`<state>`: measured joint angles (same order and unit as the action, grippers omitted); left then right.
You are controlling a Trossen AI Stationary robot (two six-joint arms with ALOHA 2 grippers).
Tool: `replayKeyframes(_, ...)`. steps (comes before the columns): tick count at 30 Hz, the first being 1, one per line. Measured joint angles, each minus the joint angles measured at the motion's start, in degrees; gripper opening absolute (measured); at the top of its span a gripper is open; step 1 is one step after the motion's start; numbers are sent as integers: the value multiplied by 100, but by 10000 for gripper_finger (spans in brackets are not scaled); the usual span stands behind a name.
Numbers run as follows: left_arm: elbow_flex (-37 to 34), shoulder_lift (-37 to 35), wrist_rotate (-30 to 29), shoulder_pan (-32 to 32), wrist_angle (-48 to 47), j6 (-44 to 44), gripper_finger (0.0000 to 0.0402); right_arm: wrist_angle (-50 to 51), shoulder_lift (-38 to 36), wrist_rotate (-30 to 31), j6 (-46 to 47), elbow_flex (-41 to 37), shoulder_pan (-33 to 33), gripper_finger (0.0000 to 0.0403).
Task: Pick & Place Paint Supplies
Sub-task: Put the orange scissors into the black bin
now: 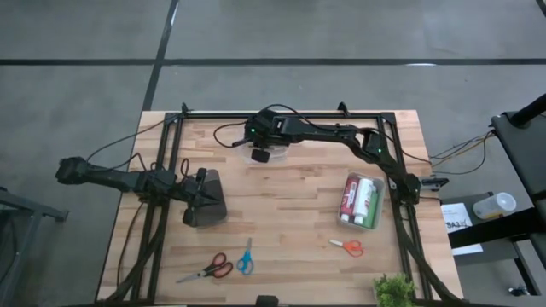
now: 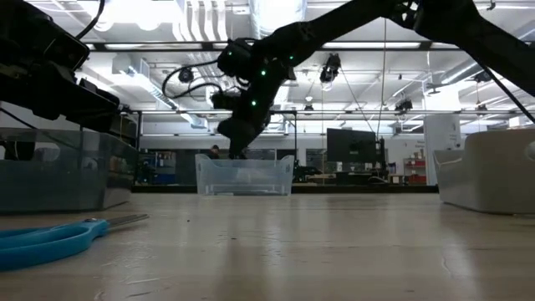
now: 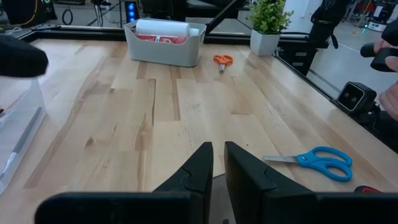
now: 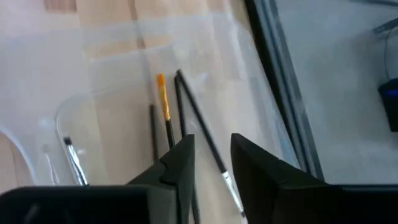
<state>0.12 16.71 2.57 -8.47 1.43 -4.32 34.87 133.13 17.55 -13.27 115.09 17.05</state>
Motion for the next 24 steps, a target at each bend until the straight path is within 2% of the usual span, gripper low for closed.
replayKeyframes(3,-1,2,0,0,1,0,51,59,8,-8,-18,-18,-1,111)
replayKeyframes(12,-2,4,0,0,0,0,51,272,-95,24,-16,-2,-45,113)
replayKeyframes(17,-2,4,-2,0,0,0,51,406,-385,29,40,-2,-181,113)
replayKeyframes(24,-1,0,-1,0,0,-2,51,1193,-1021,45,664,-13,-581,113)
